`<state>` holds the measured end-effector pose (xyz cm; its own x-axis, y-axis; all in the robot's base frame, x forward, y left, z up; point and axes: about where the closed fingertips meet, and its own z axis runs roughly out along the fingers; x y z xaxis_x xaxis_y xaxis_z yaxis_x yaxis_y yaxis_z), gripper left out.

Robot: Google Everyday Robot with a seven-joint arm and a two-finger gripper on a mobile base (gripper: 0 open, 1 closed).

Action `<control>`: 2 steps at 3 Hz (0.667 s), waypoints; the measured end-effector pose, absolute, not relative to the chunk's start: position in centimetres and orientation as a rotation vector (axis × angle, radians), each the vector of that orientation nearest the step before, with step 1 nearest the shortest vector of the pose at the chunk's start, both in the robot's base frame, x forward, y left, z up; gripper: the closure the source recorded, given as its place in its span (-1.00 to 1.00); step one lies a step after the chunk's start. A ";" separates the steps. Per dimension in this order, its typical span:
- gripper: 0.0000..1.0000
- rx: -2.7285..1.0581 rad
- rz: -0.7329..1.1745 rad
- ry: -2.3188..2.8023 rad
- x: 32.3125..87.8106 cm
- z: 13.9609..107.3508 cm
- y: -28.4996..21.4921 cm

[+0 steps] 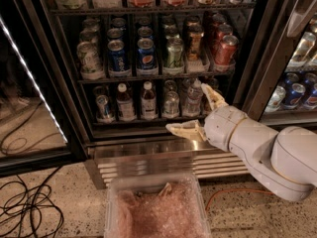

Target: Pick pepsi can from middle shelf of fridge

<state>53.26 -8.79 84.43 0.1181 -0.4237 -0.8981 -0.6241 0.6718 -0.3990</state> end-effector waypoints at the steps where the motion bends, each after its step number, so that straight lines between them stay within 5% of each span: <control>1: -0.84 -0.909 0.181 1.508 53.3 84.4 -8.8; 2: -0.84 -0.914 0.173 1.504 53.4 84.3 -8.5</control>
Offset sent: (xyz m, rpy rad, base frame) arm -0.0003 0.0003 -0.0003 -0.0017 -0.0022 -0.0008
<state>53.40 -8.46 84.25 0.1235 -0.4303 -0.8942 -0.6216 0.6688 -0.4077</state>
